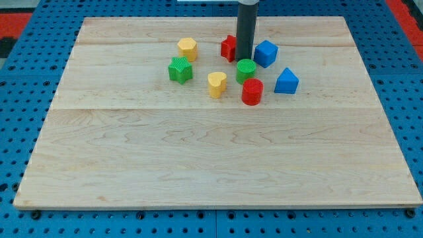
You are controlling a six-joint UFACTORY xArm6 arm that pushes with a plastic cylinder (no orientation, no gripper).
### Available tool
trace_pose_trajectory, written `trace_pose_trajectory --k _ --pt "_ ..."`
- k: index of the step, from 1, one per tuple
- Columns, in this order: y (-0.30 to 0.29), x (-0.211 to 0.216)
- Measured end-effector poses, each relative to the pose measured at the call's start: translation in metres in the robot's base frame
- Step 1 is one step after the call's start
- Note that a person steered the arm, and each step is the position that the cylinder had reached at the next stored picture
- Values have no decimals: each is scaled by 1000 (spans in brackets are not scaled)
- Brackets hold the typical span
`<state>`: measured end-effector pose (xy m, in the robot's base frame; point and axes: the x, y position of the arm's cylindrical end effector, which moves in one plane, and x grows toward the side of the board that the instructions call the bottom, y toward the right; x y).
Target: Nudge the blue triangle a bit left
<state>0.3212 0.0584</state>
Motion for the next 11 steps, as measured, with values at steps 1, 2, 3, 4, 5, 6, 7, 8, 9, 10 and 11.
trace_pose_trajectory --k 1,2,3,4,5,6,7,8,9,10,11 --pt "7 0" --pt "50 0" --pt "72 0" --pt "72 3" --pt "72 23" --pt "75 23" --pt "112 23" --pt "112 41" --pt "112 92" --pt "112 92" --pt "74 92"
